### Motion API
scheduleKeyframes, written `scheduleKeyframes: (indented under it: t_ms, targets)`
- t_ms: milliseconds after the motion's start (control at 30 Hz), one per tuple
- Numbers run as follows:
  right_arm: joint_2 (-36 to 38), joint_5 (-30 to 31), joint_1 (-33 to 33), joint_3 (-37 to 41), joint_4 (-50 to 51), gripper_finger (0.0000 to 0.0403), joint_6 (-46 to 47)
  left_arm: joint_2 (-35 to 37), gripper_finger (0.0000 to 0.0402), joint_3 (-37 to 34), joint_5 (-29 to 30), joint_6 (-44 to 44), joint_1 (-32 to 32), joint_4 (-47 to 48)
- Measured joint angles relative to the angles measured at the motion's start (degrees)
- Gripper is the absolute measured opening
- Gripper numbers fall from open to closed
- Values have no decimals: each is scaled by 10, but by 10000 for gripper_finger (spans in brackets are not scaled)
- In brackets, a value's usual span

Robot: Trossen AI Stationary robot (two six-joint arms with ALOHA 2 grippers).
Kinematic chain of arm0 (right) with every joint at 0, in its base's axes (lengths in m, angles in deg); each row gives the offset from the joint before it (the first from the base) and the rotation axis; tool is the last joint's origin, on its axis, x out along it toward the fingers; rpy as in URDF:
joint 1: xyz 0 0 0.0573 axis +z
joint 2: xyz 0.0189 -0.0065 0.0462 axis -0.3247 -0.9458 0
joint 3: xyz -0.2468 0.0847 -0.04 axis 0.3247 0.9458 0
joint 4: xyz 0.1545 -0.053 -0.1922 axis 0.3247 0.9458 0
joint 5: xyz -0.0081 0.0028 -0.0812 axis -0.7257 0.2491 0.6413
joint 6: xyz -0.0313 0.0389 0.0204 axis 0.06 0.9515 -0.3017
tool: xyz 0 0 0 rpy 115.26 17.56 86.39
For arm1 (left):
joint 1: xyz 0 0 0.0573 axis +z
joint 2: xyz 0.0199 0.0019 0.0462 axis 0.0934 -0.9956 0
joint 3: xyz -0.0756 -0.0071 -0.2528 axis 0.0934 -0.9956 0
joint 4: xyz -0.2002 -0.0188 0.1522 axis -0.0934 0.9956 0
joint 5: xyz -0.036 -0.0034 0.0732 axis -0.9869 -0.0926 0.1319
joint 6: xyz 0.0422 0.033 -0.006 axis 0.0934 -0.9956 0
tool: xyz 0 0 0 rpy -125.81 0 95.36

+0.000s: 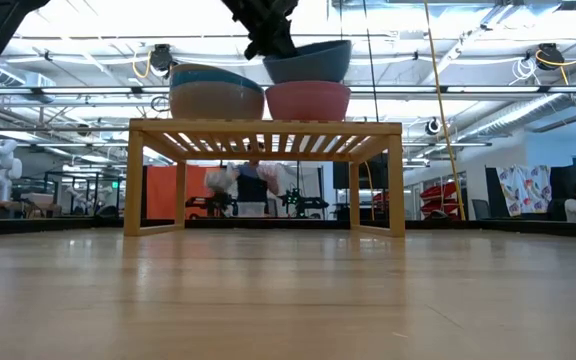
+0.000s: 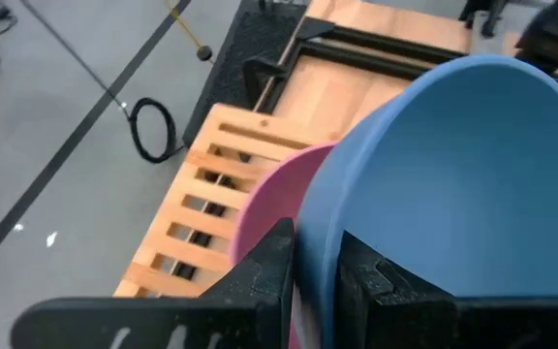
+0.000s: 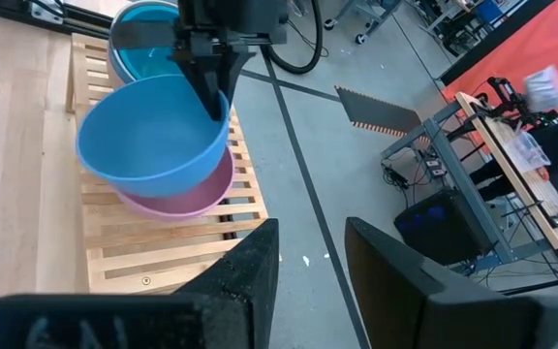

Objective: Place and stack bowls onto a shelf
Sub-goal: Stack the blue bowl on top of the pink bowl on the shelf

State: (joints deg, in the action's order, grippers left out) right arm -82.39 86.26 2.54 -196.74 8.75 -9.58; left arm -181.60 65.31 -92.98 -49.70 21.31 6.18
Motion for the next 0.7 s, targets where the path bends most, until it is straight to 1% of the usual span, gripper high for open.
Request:
scheduleKeyframes:
  t_ms: [300, 400, 567, 633, 700]
  targets:
    - [0, 0, 0, 0, 0, 116, 0, 0, 46, 0, 0, -8, -6, 2]
    - [0, 0, 0, 0, 0, 116, 0, 0, 37, 0, 0, -12, -6, 11]
    - [0, 0, 0, 0, 0, 116, 0, 0, 9, 0, 0, -11, -6, 5]
    - [0, 0, 0, 0, 0, 116, 0, 0, 8, 0, 3, -5, -6, 3]
    - [0, 0, 0, 0, 0, 116, 0, 0, 15, 0, 5, -10, -6, 4]
